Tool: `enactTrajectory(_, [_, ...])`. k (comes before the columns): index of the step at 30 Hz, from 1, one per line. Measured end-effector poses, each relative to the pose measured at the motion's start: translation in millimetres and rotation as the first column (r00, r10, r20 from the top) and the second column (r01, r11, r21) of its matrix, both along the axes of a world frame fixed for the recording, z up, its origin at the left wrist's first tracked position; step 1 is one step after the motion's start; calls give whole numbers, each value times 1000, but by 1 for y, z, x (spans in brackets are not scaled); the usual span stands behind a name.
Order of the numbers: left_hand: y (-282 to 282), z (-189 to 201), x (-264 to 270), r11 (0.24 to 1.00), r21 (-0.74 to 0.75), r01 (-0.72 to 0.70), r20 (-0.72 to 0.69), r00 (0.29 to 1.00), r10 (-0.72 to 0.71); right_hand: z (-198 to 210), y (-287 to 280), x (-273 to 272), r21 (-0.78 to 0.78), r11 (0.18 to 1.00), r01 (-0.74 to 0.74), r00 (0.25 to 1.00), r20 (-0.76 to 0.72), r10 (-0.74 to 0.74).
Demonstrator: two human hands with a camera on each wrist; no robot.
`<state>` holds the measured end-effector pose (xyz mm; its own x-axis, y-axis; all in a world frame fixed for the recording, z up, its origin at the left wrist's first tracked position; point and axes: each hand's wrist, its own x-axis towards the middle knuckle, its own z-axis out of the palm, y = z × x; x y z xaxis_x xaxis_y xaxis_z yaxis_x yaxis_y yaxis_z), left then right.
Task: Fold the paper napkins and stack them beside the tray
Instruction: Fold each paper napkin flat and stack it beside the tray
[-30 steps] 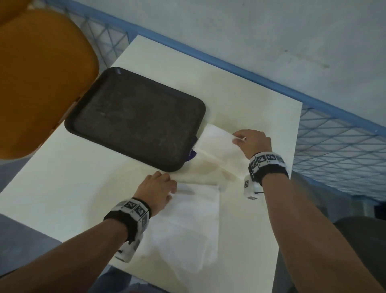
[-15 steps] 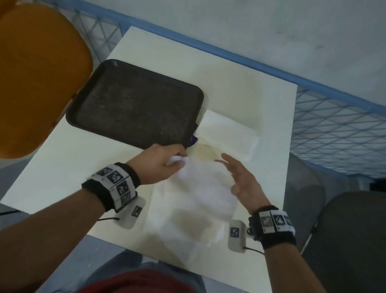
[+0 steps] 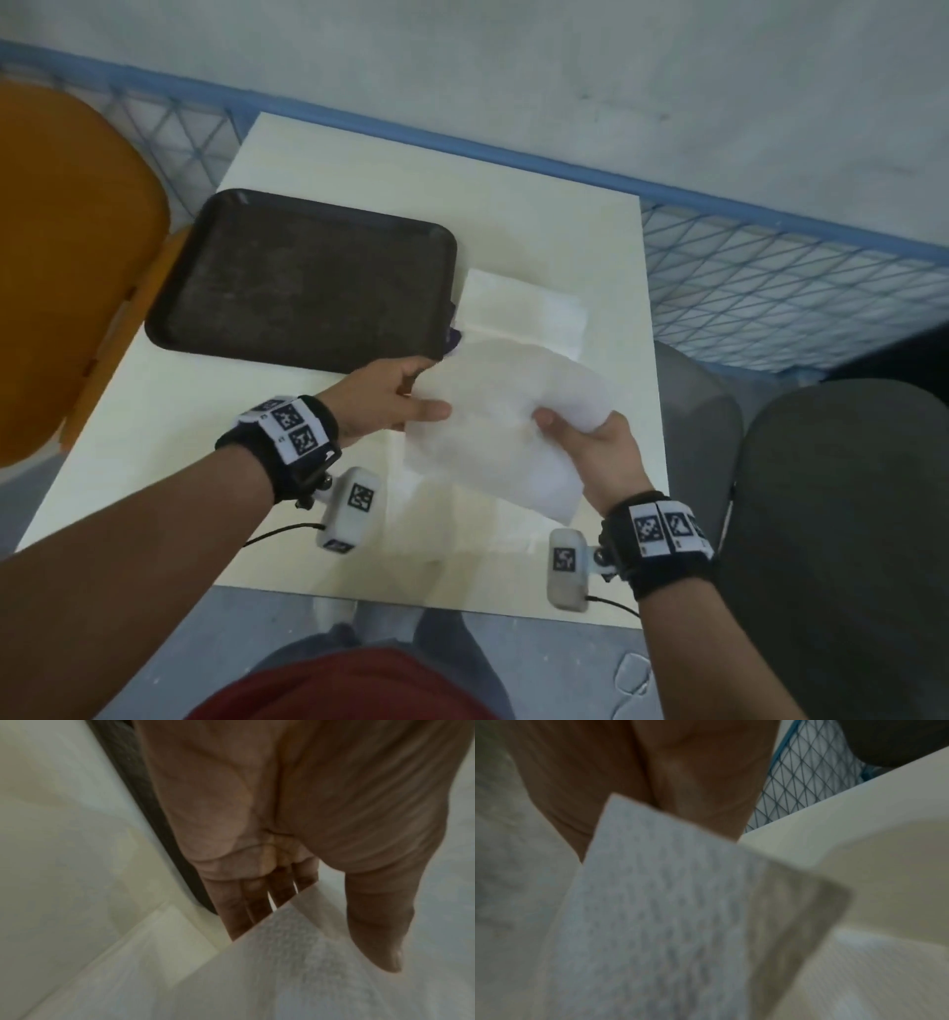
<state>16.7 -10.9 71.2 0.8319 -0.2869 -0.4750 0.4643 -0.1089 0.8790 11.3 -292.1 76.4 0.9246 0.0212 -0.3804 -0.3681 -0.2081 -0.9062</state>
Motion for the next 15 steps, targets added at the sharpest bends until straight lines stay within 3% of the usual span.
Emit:
enactTrajectory(4, [-4, 0, -13, 990, -129, -65, -18, 998, 63, 7, -4, -1, -42, 999, -24, 999, 47, 26])
enactTrajectory(8, [1, 7, -15, 970, -169, -174, 33, 983, 183, 9, -11, 1, 92, 991, -98, 992, 90, 90])
enactTrajectory(12, [7, 17, -15, 976, -100, -195, 133, 969, 208, 14, -16, 3, 242, 963, -120, 983, 161, 82])
enactTrajectory(15, [8, 22, -14, 974, -28, -223, 226, 948, 224, 20, -16, 4, 433, 896, -92, 995, 76, 66])
